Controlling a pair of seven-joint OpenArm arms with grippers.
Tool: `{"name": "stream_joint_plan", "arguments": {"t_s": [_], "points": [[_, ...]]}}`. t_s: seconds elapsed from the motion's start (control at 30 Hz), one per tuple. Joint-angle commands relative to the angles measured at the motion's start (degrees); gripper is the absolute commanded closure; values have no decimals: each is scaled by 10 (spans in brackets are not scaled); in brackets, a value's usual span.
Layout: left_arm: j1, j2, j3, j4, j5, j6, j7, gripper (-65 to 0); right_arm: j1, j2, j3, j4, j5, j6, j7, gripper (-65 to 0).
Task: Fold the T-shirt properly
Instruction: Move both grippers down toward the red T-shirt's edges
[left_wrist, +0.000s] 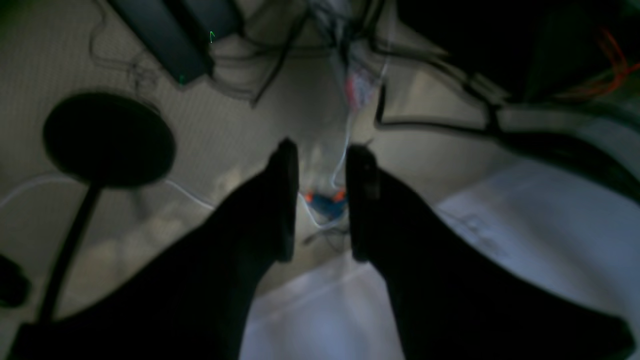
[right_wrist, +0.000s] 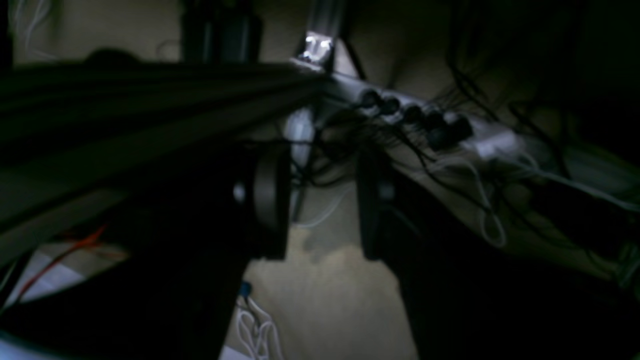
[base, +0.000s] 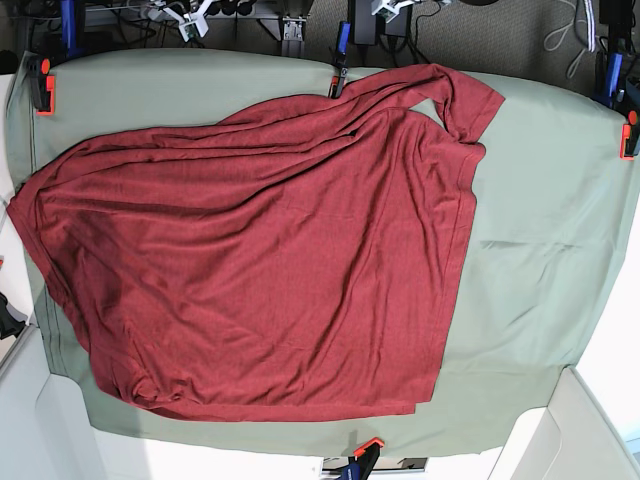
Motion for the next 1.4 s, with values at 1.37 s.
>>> {"name": "stream_joint_plan", "arguments": {"t_s": [1.37], "points": [[371,-87,-488,704,-443,-148,151,-387,-205,126,201,735,387,-7,-175,-332]]}}
